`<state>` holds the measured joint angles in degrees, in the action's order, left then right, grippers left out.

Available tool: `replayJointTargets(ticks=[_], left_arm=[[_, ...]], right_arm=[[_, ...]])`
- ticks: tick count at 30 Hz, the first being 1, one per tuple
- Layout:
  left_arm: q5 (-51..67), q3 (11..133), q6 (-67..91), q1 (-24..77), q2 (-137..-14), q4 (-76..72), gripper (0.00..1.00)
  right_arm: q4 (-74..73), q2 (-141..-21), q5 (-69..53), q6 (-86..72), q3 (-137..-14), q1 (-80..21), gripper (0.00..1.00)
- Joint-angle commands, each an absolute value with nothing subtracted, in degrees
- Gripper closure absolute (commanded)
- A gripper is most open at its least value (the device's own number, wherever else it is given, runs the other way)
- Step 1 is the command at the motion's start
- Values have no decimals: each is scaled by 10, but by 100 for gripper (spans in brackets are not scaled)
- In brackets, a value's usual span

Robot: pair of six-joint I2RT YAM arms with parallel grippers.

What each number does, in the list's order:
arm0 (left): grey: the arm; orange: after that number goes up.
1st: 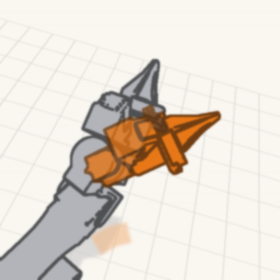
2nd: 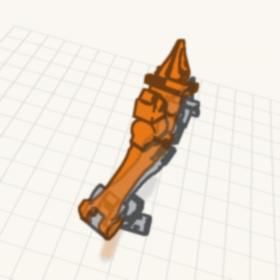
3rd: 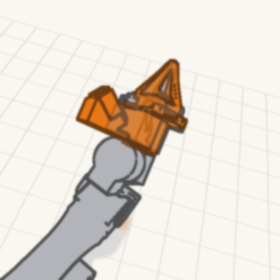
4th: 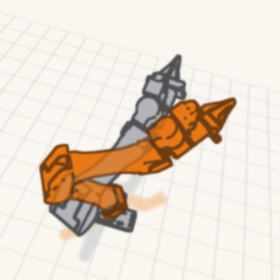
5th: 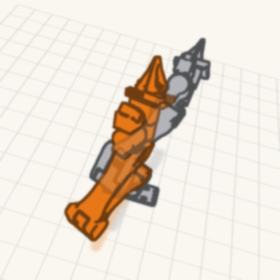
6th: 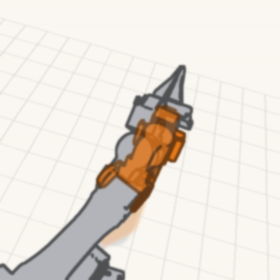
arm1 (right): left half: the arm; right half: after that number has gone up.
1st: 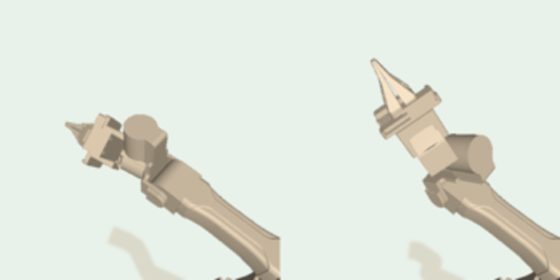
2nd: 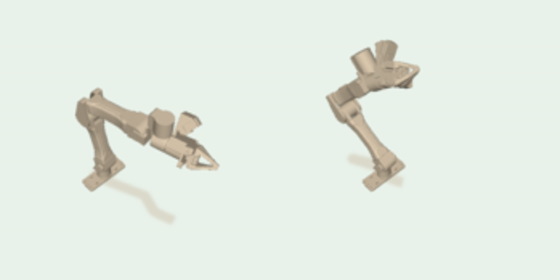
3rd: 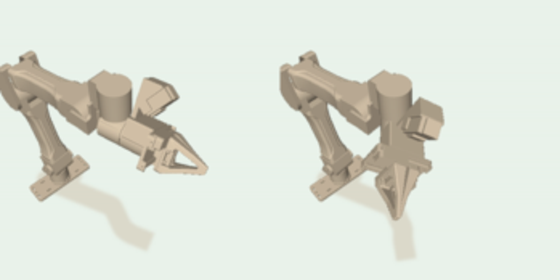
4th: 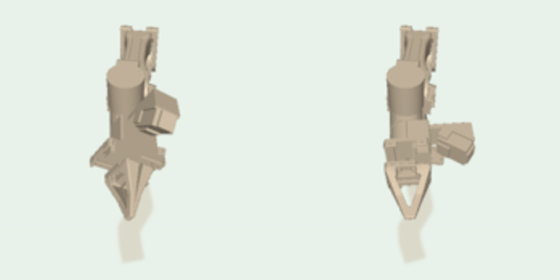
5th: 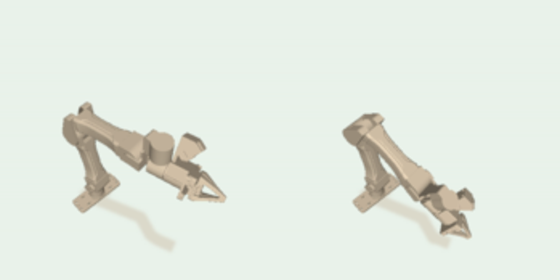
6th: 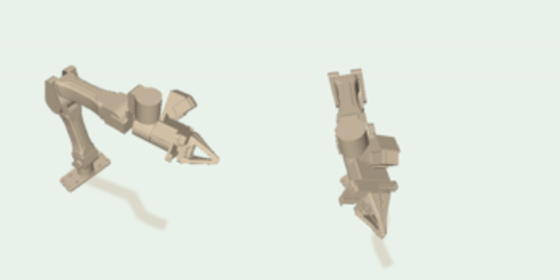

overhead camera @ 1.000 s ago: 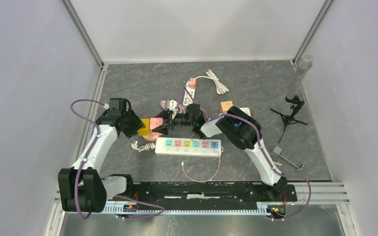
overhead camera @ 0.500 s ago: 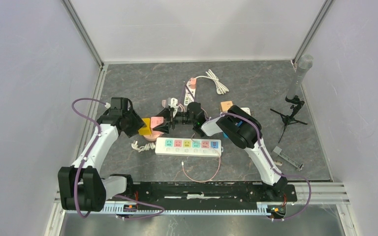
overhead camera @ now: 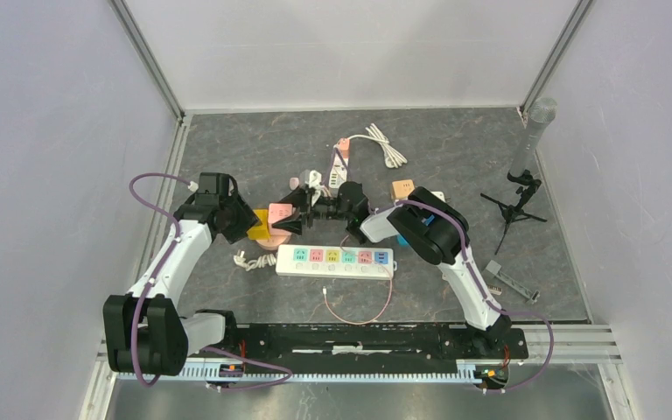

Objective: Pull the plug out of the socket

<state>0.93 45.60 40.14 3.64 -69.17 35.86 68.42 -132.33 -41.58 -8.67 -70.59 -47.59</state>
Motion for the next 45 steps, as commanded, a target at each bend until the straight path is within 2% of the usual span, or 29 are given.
replayJointTargets(ticks=[1,7,16,22,27,30,35,36,43,45], left_arm=[[-58,418,407,43,-738,399,45],[-57,421,407,44,-745,398,45],[-45,429,402,44,-730,399,45],[-3,476,390,44,-708,397,41],[41,524,369,44,-691,403,31],[52,545,354,44,-677,414,23],[47,559,321,43,-650,418,7],[41,561,317,43,-647,419,1],[32,571,300,43,-657,422,0],[37,573,298,44,-665,424,0]], right_arm=[[861,-1329,-471,-245,-744,-477,100],[716,-1270,-446,-47,-694,-503,100],[842,-1248,-412,-153,-649,-488,100],[810,-1150,-356,-142,-595,-481,100],[616,-1037,-290,-90,-570,-474,100],[432,-976,-230,-70,-584,-469,100],[201,-908,-111,-68,-604,-448,100],[167,-896,-82,-72,-604,-441,100],[-41,-878,103,-126,-597,-392,99],[-82,-887,124,-142,-599,-380,99]])
